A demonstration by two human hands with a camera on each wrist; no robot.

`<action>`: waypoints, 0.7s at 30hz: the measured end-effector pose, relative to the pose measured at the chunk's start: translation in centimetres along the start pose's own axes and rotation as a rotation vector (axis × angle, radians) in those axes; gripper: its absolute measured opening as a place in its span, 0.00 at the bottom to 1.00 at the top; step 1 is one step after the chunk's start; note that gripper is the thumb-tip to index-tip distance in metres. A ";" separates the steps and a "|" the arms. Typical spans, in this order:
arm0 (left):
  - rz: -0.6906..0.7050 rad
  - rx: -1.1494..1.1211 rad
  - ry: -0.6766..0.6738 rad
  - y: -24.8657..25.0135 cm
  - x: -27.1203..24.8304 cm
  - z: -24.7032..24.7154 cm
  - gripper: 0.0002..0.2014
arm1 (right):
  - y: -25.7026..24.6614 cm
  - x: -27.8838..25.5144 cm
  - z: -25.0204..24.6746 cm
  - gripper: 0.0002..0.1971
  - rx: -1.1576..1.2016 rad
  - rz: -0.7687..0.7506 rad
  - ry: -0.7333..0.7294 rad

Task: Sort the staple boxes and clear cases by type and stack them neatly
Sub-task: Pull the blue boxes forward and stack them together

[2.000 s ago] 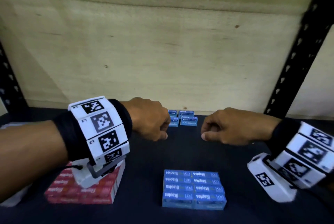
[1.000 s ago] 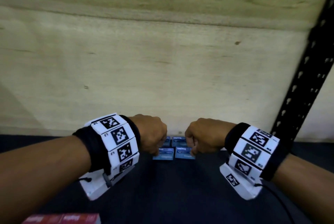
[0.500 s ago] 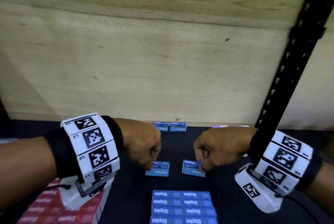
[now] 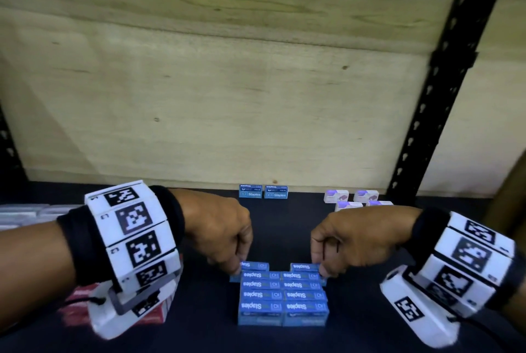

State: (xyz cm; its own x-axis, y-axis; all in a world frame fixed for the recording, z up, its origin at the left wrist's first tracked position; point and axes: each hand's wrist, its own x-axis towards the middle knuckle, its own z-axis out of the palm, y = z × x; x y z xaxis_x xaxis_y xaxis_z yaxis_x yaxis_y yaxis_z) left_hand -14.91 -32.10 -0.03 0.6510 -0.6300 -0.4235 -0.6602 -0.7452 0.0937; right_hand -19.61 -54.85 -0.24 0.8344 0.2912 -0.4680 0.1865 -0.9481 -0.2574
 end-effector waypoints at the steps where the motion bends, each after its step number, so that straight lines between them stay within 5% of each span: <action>1: 0.001 0.004 -0.002 0.1 -0.1 0.0 0.09 | 0.0 -0.1 0.0 0.06 0.017 -0.008 -0.001; 21: 0.036 -0.025 0.029 1.5 0.8 0.5 0.09 | -1.8 0.7 0.6 0.04 -0.138 -0.067 0.094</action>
State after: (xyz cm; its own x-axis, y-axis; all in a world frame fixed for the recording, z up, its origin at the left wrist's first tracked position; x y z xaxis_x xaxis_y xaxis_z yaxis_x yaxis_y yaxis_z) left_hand -15.55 -33.64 -0.69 0.6375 -0.6625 -0.3933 -0.6743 -0.7267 0.1312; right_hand -19.69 -52.84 -0.59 0.8613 0.3476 -0.3706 0.3078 -0.9372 -0.1638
